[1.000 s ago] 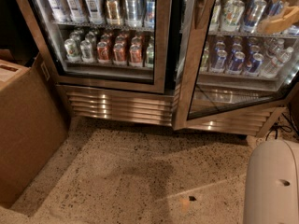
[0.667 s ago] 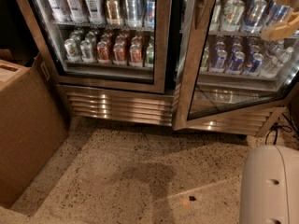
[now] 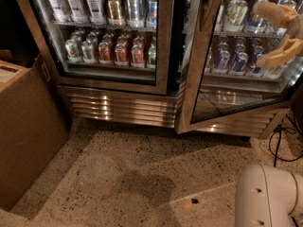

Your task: Open right fridge door

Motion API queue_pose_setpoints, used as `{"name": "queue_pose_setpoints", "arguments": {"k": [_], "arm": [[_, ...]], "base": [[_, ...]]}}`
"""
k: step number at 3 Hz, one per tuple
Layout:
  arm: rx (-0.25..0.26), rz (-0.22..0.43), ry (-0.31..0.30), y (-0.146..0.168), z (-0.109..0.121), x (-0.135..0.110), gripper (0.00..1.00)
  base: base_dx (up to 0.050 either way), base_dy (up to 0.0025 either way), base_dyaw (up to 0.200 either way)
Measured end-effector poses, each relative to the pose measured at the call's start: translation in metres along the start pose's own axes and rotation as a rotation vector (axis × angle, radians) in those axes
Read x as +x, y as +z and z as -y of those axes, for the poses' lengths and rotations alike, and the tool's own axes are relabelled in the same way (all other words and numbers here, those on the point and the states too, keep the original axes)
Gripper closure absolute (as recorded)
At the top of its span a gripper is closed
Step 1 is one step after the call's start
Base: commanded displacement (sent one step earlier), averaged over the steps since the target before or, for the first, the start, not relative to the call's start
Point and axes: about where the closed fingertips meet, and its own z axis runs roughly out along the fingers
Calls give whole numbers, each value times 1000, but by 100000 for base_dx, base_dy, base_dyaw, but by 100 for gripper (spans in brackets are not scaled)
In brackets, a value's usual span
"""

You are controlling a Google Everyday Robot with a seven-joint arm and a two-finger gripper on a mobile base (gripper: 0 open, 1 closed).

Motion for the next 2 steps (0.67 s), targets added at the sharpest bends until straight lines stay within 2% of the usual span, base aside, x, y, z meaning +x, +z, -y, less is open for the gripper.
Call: {"name": "queue_pose_setpoints", "arguments": {"k": [1,2], "arm": [[0,0,0,0,0,0,0],[1,18,-1,-2,-13,5,0]], "base": [[0,0,0],[0,0,0]]}}
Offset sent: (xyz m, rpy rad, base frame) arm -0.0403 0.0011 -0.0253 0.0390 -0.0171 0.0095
